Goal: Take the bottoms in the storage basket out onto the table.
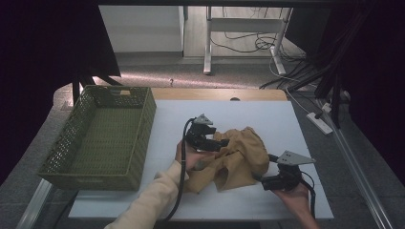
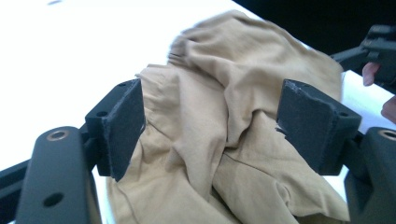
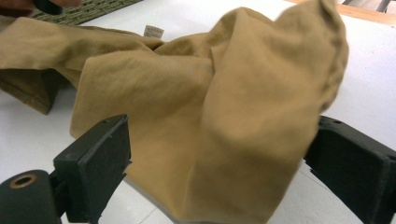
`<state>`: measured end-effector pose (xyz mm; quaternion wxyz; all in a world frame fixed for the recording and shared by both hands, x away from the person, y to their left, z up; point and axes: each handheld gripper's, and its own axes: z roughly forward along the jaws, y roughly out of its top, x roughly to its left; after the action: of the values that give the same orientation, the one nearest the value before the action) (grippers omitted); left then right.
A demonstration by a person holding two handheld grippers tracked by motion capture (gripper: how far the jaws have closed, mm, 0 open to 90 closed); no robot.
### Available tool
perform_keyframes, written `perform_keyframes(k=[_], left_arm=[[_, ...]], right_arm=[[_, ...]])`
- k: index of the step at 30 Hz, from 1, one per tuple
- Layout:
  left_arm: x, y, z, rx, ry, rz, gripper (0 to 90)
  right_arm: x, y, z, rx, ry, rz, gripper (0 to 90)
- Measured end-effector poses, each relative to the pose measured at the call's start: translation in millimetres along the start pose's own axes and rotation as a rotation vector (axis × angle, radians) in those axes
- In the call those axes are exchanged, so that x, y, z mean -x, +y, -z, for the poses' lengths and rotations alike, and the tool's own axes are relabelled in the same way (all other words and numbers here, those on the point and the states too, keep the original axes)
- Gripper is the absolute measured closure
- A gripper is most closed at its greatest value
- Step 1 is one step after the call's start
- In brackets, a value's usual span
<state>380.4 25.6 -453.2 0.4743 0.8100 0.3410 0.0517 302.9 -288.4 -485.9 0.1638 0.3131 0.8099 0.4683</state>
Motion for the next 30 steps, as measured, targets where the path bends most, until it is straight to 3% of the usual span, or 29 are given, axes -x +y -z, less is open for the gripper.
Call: perform_keyframes(k=[12, 30], left_arm=[[1.8, 0.6, 57.6, 0.067, 0.022, -0.022, 26.2], [1.4, -17.8, 107.2, 0.074, 0.046, -0.032, 26.5]], right_arm=[[-2.5, 0.3, 3.1, 0.007, -0.011, 0.001, 7.8], [-3.5, 0.3, 3.9, 0.006, -0.011, 0.004, 7.8]])
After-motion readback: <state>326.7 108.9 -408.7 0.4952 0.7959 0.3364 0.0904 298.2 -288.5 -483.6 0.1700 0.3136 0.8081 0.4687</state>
